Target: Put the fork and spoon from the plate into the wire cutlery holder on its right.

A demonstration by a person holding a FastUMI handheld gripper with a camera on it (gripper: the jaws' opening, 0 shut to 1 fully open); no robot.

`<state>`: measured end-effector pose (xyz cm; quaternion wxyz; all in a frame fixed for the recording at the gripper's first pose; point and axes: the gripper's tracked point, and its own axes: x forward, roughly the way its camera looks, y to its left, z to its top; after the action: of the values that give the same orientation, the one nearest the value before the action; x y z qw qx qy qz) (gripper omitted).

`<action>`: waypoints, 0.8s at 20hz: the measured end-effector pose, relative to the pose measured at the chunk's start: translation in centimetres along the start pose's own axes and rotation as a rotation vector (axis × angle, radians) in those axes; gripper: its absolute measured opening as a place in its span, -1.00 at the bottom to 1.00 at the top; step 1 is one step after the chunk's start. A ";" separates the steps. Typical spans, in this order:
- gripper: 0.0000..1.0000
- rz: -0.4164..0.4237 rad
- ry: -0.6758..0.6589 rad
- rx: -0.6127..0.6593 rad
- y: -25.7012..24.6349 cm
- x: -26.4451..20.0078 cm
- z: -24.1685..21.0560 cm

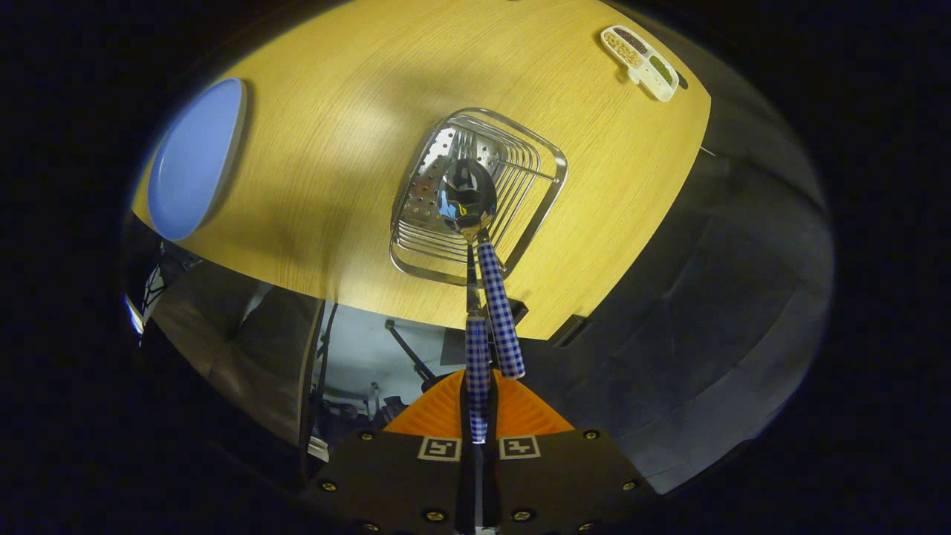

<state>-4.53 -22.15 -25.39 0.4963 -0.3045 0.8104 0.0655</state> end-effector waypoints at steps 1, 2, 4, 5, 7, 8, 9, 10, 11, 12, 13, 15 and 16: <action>-0.91 -0.003 -0.001 0.003 0.0 -0.2 -0.1; -0.85 -0.005 -0.007 0.003 0.0 -0.4 0.1; -0.85 -0.012 -0.024 0.007 -0.2 -0.8 0.2; -0.85 -0.014 -0.031 0.008 -0.2 -1.0 0.3; -0.85 -0.015 -0.033 0.005 -0.3 -1.1 0.3; -0.85 -0.015 -0.031 0.006 -0.2 -1.1 0.3; -0.85 -0.018 -0.026 0.002 -0.3 -1.2 0.3; -0.85 -0.020 -0.028 0.001 -0.2 -1.1 0.3; -0.78 -0.025 -0.028 -0.004 -0.4 -1.4 0.3; -0.77 -0.028 -0.028 -0.004 -0.5 -1.4 0.4; -0.78 -0.028 -0.029 -0.001 -0.6 -1.5 0.4; -0.77 -0.033 -0.039 -0.003 -0.7 -1.9 0.6; -0.75 -0.035 -0.046 -0.002 -0.8 -1.9 0.7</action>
<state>-2.95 -21.66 -23.94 0.5157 -0.3174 0.7931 0.0645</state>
